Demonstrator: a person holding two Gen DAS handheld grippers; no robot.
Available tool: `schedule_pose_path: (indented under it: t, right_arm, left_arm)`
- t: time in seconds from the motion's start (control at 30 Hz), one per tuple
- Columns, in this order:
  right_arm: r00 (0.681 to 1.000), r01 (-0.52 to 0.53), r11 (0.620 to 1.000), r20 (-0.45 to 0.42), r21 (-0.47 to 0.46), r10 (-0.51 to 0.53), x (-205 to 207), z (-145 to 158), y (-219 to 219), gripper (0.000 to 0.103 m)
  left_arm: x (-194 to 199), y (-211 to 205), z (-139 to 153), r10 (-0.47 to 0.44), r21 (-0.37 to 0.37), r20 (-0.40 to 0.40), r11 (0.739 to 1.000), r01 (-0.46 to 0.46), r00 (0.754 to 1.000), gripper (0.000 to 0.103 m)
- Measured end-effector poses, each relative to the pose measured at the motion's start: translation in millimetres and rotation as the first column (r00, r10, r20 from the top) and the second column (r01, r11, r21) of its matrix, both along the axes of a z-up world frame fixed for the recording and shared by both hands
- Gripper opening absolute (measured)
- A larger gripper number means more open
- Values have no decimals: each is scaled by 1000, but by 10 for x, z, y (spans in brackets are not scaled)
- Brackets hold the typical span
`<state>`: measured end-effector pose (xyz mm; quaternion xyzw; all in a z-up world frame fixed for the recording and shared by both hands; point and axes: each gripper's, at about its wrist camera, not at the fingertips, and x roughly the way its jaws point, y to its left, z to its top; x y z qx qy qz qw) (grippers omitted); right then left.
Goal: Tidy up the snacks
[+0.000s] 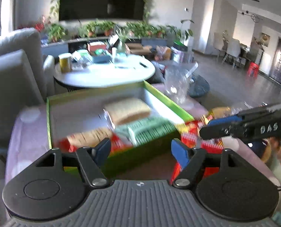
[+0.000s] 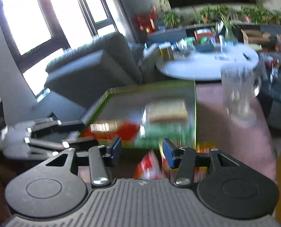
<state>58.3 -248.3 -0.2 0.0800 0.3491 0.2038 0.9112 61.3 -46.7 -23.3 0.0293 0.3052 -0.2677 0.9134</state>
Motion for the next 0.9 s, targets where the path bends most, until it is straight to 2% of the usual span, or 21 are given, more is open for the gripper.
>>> schedule_pose_path:
  t: [0.13, 0.23, 0.3, 0.4, 0.53, 0.63, 0.73, 0.83, 0.9]
  right_arm:
    - [995, 85, 996, -52, 33, -83, -186, -188, -31, 48]
    - [987, 150, 986, -65, 75, -145, -360, -201, -100, 48]
    - [985, 163, 984, -60, 67, -159, -490, -162, -112, 47]
    - [983, 177, 983, -60, 42, -174, -561, -143, -89, 40]
    - [974, 176, 982, -155, 62, -165, -519, -325, -34, 24]
    - [960, 220, 973, -191, 71, -203, -460, -426, -13, 24]
    - [954, 237, 969, -204, 68, -219, -436, -454, 4, 24]
    - [952, 246, 967, -206, 68, -228, -437, -450, 2, 24]
    - [949, 256, 964, -206, 65, -238, -432, -441, 3, 24]
  left_arm:
    - [-29, -160, -118, -95, 15, -23, 995, 95, 995, 71]
    - [-23, -285, -185, -162, 3, -38, 987, 163, 986, 71]
    - [22, -361, -250, -194, -5, -51, 981, 194, 980, 71]
    - [61, -472, -363, -212, 11, -77, 977, 213, 974, 69]
    - [68, -525, -492, -247, 4, -131, 968, 250, 960, 64]
    - [64, -509, -558, -267, -6, -159, 963, 269, 951, 58]
    - [61, -519, -568, -282, -11, -155, 959, 284, 947, 55]
    - [45, -554, -553, -290, -11, -148, 957, 291, 946, 44]
    - [11, -549, -523, -279, -9, -146, 960, 281, 949, 43]
